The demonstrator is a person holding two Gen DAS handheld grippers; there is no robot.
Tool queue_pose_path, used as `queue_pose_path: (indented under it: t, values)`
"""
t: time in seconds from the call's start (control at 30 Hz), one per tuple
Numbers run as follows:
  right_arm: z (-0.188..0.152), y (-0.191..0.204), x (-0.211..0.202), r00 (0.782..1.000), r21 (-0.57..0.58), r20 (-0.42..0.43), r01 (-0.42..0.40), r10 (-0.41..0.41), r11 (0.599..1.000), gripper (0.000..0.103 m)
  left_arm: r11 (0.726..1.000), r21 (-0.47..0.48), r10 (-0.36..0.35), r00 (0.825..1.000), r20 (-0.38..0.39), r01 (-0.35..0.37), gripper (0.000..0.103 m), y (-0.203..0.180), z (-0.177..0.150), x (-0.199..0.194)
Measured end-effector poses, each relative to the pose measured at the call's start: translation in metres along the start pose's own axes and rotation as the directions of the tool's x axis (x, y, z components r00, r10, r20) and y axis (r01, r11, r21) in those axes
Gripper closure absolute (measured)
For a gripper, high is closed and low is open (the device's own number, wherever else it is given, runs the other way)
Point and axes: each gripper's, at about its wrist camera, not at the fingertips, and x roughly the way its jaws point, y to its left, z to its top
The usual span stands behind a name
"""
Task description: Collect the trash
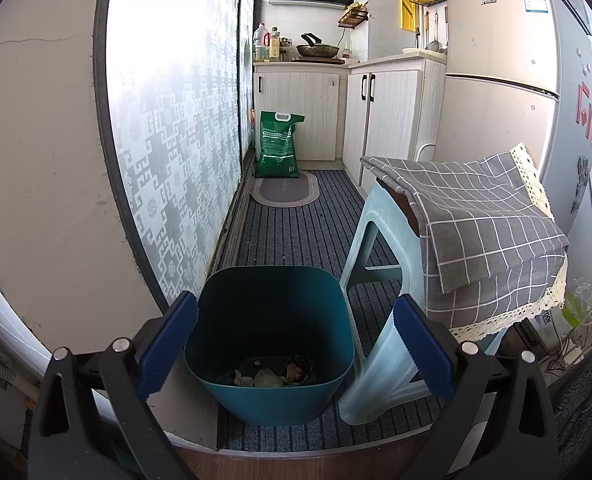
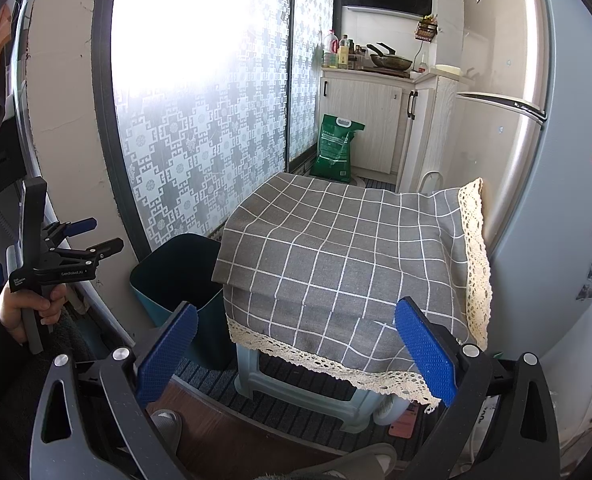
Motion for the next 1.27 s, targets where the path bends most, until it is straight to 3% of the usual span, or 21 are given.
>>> queue_pose_path:
  t: [1.27]
  values:
    - [-0.0004, 0.0012, 0.0015, 1.000, -0.002, -0.003, 0.000, 0.000, 1.000, 0.003, 1.000, -0.018, -0.004, 1.000, -0.013, 0.004, 0.003, 0.0057, -0.0015, 0.0031]
